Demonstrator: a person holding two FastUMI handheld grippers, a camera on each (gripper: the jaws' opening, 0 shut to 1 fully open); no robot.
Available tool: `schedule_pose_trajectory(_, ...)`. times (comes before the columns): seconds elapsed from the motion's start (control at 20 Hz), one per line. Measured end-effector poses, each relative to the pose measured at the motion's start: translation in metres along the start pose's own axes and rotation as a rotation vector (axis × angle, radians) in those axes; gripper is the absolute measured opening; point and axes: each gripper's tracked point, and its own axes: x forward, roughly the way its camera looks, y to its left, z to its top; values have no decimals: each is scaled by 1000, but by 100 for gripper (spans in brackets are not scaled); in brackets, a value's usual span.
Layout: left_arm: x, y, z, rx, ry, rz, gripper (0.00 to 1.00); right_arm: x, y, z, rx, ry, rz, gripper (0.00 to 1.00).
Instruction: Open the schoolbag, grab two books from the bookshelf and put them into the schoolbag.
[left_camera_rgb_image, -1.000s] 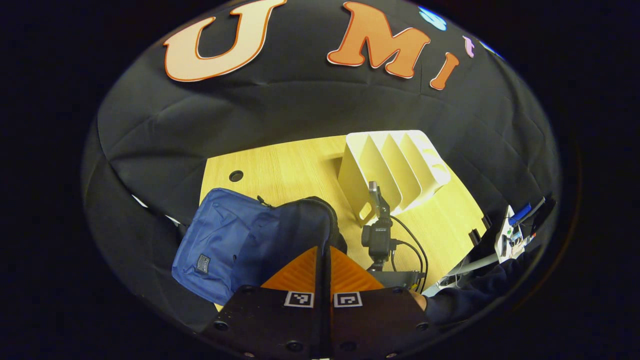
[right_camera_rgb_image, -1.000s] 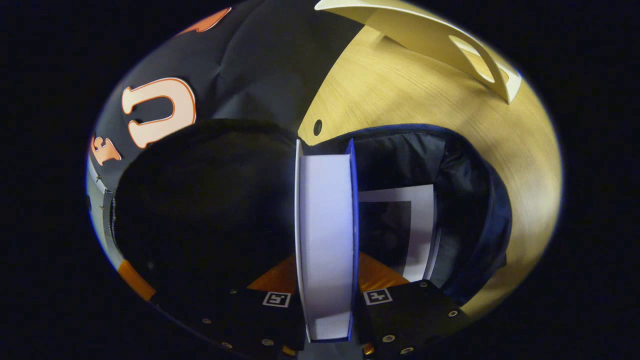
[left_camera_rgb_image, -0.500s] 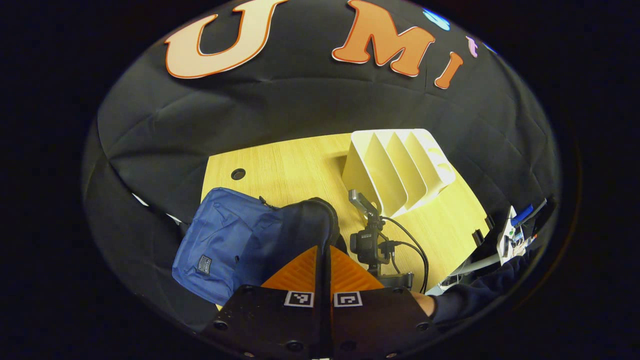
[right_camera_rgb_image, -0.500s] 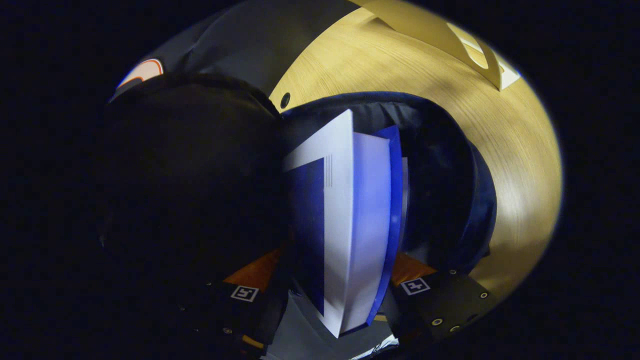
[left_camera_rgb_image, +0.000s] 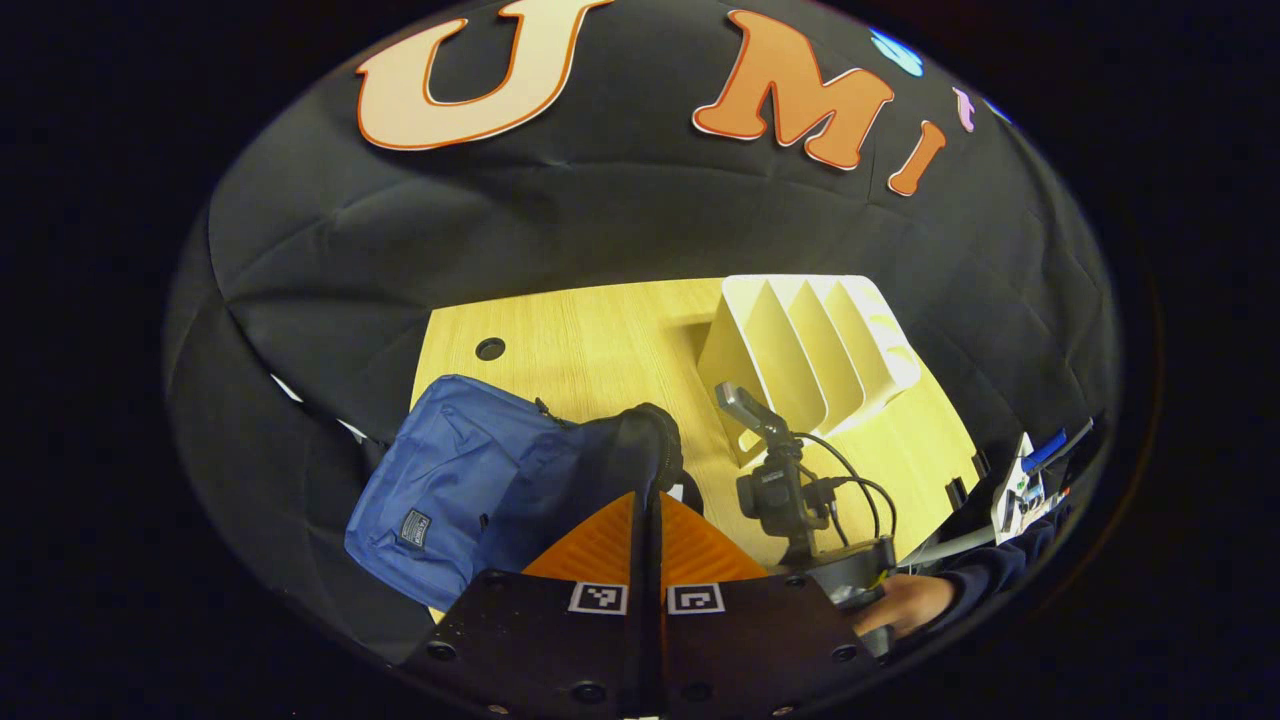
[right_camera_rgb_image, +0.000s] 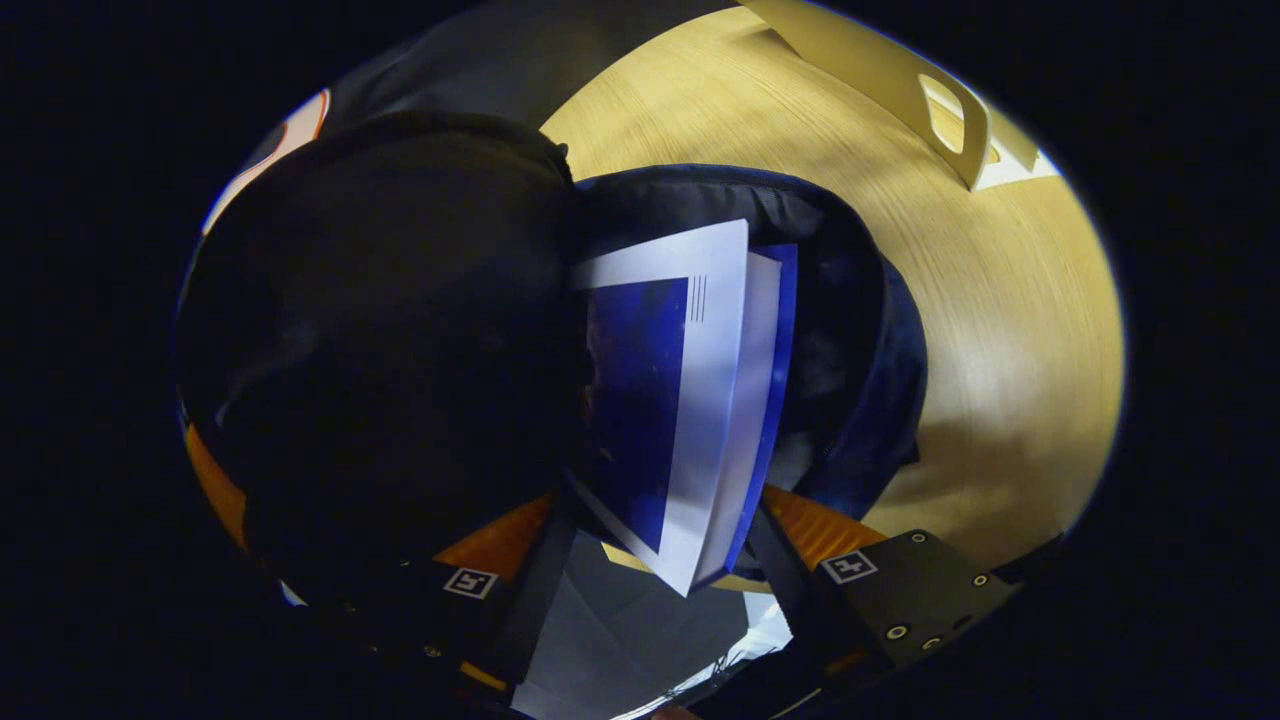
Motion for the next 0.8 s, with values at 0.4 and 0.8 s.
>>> schedule_pose_trajectory(0.4,1,-1,0,-8,-4,20,0,-17,-2,-11,-41,65,42,99)
schedule_pose_trajectory(0.8,8,-8,-3,7,3,42,1,-81,-23,38,-70,-105,24,99)
